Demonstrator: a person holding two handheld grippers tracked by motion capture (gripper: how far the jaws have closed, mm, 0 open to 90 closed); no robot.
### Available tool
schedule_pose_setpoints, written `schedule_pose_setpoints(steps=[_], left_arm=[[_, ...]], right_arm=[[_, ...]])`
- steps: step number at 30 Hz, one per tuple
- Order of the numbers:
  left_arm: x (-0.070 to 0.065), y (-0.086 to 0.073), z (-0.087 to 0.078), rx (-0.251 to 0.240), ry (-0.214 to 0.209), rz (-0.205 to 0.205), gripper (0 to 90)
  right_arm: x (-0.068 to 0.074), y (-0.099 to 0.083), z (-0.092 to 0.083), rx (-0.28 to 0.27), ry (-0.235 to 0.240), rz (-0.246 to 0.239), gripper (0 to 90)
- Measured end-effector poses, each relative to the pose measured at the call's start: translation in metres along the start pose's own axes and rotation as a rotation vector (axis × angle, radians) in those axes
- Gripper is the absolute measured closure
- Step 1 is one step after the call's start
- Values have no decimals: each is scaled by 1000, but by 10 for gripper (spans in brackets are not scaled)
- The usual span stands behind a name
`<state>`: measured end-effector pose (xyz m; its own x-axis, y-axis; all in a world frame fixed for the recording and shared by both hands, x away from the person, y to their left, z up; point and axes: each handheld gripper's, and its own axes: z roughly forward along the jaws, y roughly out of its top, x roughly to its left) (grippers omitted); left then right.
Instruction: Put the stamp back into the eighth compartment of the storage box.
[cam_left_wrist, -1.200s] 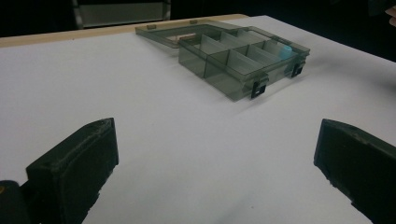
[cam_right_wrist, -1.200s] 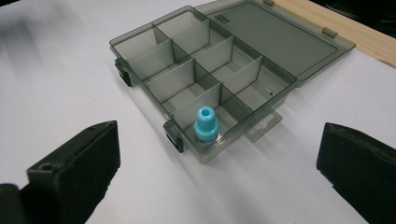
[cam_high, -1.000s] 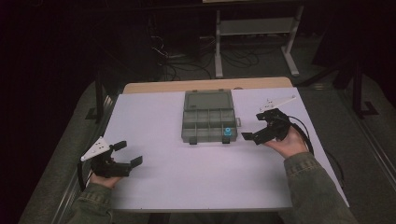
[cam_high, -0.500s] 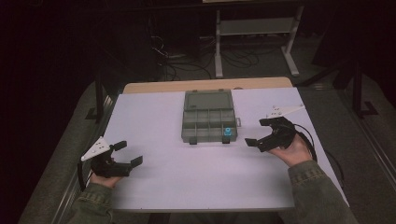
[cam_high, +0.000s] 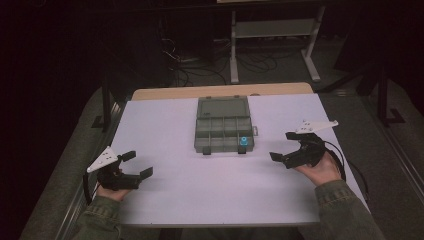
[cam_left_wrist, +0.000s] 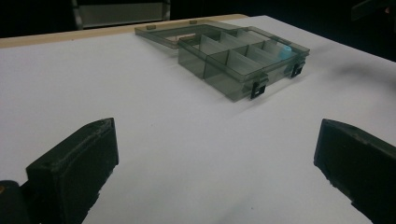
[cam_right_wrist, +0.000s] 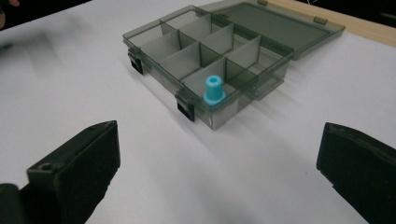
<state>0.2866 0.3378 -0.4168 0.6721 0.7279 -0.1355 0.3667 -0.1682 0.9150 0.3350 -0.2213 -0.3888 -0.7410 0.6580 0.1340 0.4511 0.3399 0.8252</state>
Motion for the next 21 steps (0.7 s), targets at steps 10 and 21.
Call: schedule_pose_setpoints(steps=[10,21], left_arm=[[0,0,0,-1,1,0,0],[0,0,0,-1,2,0,0]], right_arm=[[-1,-16,-12,-62,-15,21,0],[-2,-39,-27,-110,-49,23,0]])
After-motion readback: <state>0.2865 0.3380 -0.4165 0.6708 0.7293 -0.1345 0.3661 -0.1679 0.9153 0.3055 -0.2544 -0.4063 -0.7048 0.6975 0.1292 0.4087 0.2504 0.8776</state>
